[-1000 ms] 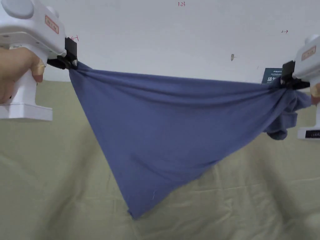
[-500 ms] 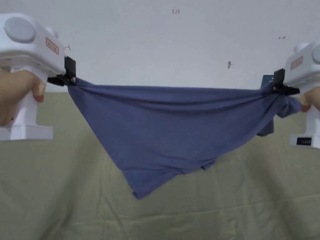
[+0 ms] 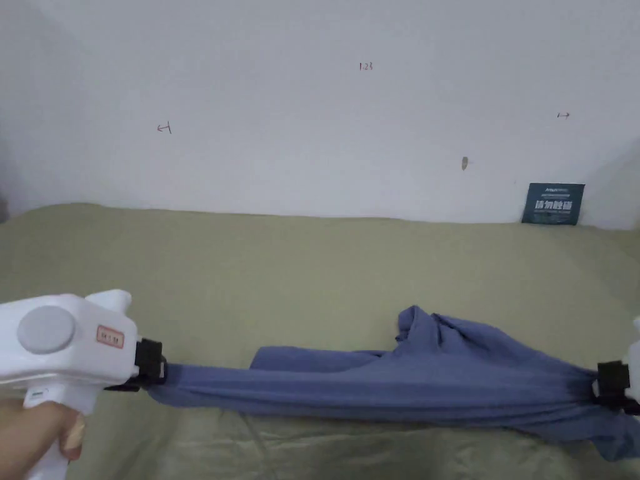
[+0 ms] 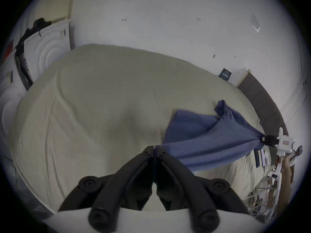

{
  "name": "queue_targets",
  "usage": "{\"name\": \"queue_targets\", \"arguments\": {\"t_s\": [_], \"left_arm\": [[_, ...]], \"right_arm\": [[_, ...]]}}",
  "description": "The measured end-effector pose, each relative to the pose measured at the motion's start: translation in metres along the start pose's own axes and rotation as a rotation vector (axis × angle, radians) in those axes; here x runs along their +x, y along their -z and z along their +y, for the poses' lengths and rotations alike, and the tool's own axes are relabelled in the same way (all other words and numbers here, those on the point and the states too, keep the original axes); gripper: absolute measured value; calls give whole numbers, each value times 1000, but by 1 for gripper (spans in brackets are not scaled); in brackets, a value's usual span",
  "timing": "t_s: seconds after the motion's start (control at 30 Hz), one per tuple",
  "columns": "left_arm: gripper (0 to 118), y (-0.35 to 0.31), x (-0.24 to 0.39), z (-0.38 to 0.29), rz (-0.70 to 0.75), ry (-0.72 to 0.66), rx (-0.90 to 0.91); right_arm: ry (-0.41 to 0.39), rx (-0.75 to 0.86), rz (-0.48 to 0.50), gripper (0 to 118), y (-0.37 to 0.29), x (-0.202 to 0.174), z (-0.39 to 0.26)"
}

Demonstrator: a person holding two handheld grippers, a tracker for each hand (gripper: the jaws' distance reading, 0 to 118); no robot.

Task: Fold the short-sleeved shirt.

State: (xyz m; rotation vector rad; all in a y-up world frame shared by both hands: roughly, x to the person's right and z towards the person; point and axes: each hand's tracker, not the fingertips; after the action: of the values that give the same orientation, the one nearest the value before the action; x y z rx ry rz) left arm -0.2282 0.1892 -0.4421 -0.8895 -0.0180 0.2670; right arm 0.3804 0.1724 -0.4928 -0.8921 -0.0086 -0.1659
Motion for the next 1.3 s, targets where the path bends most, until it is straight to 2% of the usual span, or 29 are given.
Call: {"name": "queue_targets", "arguments": {"t_s": [0.27, 0.47, 0.5, 0.53, 0.57, 0.6, 0.63, 0.73, 0.8, 0.83, 0.87, 0.93, 0.97, 1.1, 1.3], "left_arm": [[3, -32, -22, -102, -3, -64, -58], [4, -13, -36, -161, 26, -131, -170], [23, -10, -35, -166, 32, -130, -185], [56, -10, -32, -169, 81, -106, -205], [88, -15, -25, -175, 124, -83, -185], [108, -20, -22, -176, 124, -66, -152], [108, -29, -20, -175, 105, -69, -134], [108, -52, -9, -166, 128, -57, -74], [106, -64, 1, -156, 148, 25, -17], [100, -67, 5, -156, 162, 61, 2], [88, -72, 11, -155, 172, 99, 24], [21, -78, 18, -152, 154, 141, 40], [0, -78, 21, -156, 142, 134, 28], [0, -67, 22, -160, 70, 131, -14], [0, -57, 33, -161, 87, 193, -23]], "right_arm": [[-42, -71, -7, 7, -34, 13, -82], [-62, -106, -57, 8, -19, 17, -112], [-66, -115, -66, 14, -16, 15, -114], [-91, -150, -102, 27, -15, 12, -117], [-117, -165, -149, 51, -15, 9, -118], [-147, -174, -175, 88, -16, 6, -120], [-164, -170, -183, 98, -20, 5, -122], [-173, -108, -169, 95, -42, -4, -122], [-180, -84, -157, 94, -58, -13, -123], [-186, -77, -144, 89, -63, -16, -124], [-193, -71, -123, 76, -69, -19, -126], [-202, -59, -82, 7, -79, -25, -133], [-206, -57, -74, 0, -81, -27, -137], [-213, -64, -63, 0, -83, -31, -149], [-213, -80, -59, 0, -75, -35, -152]]}}
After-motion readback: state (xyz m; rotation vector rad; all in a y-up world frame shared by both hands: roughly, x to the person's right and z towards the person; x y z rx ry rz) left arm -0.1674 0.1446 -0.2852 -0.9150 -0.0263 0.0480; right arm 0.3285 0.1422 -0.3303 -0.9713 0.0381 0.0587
